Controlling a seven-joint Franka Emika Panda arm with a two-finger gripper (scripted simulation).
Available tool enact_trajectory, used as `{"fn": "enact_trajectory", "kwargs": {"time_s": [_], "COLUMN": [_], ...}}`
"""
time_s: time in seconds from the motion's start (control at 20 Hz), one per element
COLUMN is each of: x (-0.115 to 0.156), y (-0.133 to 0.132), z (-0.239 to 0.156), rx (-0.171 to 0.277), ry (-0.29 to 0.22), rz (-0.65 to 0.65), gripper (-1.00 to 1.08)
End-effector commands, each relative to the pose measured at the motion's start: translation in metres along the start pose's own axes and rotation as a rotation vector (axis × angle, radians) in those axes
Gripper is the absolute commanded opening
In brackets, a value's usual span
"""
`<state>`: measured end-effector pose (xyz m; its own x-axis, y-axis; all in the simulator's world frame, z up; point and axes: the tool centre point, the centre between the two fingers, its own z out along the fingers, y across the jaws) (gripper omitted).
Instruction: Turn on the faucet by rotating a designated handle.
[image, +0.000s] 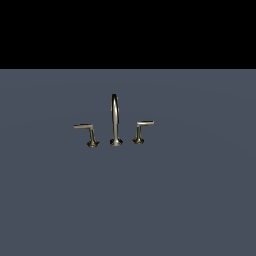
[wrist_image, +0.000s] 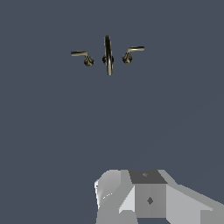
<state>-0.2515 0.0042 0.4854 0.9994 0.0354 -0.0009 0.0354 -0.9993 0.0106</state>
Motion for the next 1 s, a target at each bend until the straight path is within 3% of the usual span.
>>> {"fn": "enact_trajectory", "kwargs": {"time_s": [0.0, 0.45, 0.95], "x": [0.000, 0.003, 0.018], "y": [0.000, -0.010, -0.043], "z": [0.000, 0.011, 0.047], "rx": [0.000, 0.000, 0.002], "ry": [0.000, 0.000, -0.002], "rz": [0.000, 0.040, 0.180], "gripper": [-1.00, -1.00, -1.00]}}
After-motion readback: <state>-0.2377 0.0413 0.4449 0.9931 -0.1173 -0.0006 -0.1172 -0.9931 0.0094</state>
